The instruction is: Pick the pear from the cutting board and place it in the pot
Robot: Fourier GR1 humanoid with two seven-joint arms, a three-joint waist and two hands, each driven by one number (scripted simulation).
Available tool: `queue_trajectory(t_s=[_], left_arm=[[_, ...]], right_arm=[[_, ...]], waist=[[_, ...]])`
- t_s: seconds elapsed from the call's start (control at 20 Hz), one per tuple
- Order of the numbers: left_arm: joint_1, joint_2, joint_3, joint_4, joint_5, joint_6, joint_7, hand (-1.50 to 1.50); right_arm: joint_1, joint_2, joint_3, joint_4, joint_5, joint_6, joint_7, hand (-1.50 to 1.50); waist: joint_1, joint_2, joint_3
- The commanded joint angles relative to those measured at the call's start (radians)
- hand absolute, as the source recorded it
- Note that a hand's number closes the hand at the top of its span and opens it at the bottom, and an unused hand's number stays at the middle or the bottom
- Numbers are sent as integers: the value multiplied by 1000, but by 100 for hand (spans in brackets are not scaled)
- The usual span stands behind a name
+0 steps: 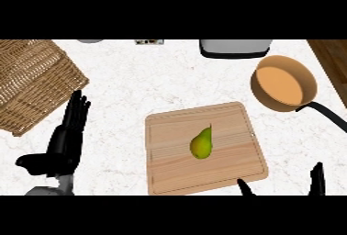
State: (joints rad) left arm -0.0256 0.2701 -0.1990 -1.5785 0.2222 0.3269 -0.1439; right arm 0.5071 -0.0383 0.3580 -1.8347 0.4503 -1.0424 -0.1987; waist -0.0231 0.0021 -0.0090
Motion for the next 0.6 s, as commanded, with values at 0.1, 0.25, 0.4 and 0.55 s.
queue_trajectory(t_s=[0.1,0.25,0.4,0.55], left_arm=[[8,-5,-24,-20,-3,-21,-11,0],[4,-11,-36,-15,-10,-29,-21,0],[-7,-31,-52,-8,-22,-13,-7,0],[-29,-39,-60,-9,-40,3,3,0]], right_arm=[[192,24,110,65,203,90,215,-150],[231,37,127,78,309,175,348,-150],[167,38,130,35,416,249,542,-150],[36,38,136,29,510,322,752,-150]], waist=[[49,22,-3],[61,26,-2],[66,24,-1],[67,22,2]])
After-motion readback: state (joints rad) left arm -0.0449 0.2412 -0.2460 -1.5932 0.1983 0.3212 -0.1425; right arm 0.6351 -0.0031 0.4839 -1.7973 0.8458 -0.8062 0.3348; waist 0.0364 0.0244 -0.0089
